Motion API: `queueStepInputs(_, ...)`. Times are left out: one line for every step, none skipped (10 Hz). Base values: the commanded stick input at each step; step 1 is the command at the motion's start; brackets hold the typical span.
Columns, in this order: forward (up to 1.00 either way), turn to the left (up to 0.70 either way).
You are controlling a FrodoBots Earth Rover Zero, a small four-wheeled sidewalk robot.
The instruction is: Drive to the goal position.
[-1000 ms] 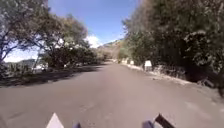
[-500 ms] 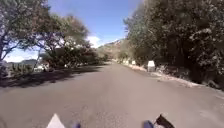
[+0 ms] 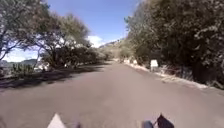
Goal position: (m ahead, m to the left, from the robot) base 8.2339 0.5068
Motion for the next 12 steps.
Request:
queueStepInputs(0.50, 0.00)
queueStepInputs(0.50, 0.00)
queueStepInputs(0.50, 0.00)
queueStepInputs(0.50, 0.00)
queueStepInputs(0.50, 0.00)
queueStepInputs(0.50, 0.00)
queueStepInputs(0.50, 0.00)
queueStepInputs(0.50, 0.00)
queueStepInputs(0.50, 0.00)
queueStepInputs(0.50, 0.00)
queueStepInputs(0.50, 0.00)
queueStepInputs(0.50, 0.00)
